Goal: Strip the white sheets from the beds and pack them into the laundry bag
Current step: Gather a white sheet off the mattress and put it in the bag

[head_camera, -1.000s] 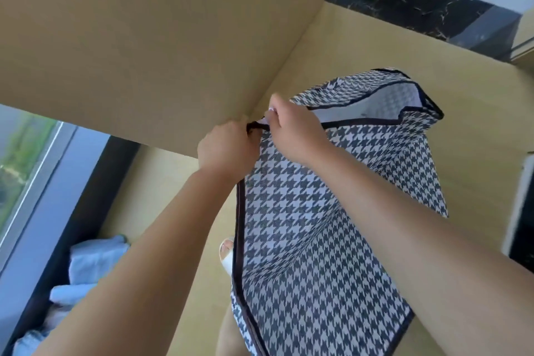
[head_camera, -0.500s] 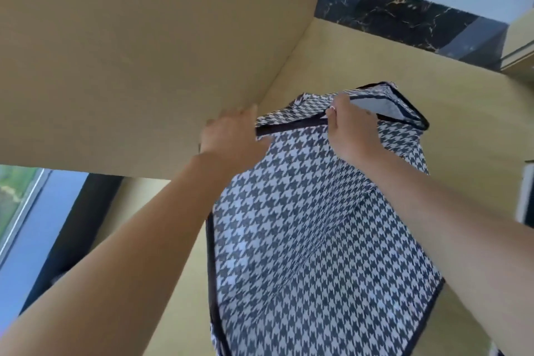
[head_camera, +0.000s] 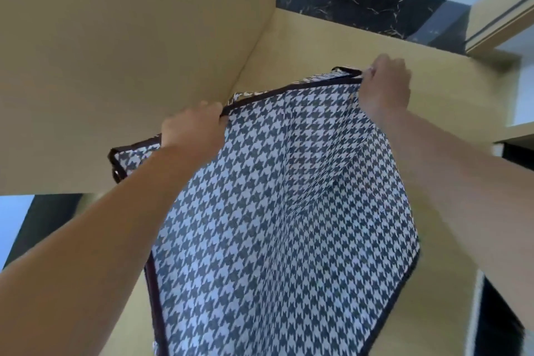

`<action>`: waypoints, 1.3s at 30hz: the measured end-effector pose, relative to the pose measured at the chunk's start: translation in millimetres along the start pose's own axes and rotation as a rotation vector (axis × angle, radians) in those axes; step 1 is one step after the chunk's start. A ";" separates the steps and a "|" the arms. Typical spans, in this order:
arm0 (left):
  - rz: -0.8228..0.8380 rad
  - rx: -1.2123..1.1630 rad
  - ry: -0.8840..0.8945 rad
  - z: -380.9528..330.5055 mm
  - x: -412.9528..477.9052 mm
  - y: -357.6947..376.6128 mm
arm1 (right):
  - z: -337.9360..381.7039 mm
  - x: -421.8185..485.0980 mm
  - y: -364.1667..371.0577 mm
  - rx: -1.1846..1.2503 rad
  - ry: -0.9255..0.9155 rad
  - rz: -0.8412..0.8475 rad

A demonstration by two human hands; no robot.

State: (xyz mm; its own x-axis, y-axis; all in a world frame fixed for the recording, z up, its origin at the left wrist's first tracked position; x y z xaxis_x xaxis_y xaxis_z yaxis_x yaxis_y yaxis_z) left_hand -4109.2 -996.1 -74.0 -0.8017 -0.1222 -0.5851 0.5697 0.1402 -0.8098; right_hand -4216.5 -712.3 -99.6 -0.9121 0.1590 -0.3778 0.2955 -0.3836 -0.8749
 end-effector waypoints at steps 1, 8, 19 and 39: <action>0.002 -0.014 -0.027 -6.8 1.8 0.5 | -0.8 -0.7 0.1 0.021 0.008 -0.016; -0.077 -0.140 -0.034 -73.4 4.5 8.4 | -36.4 -10.2 5.0 0.213 -0.194 0.089; -0.078 -0.116 0.181 -135.9 -67.8 44.2 | -117.5 -116.7 50.4 0.366 -0.077 0.311; 0.504 0.213 0.279 -130.9 -243.4 192.5 | -105.1 -297.3 48.9 1.078 0.445 -0.005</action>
State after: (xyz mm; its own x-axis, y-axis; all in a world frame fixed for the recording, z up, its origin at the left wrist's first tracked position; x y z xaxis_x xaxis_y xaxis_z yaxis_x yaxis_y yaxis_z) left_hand -3828.1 -810.8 -81.9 -0.4247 0.1742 -0.8884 0.8917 -0.0894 -0.4438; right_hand -3901.0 -682.7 -61.9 -0.6689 0.3857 -0.6354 -0.2973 -0.9223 -0.2468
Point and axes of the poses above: each hand's wrist, its own x-axis towards the middle knuckle, its own y-axis out of the palm, z = x × y, the point moved 6 cm from there along x, towards the middle knuckle, and after that the axes turned 12 degrees about z, right-handed, at the moved point
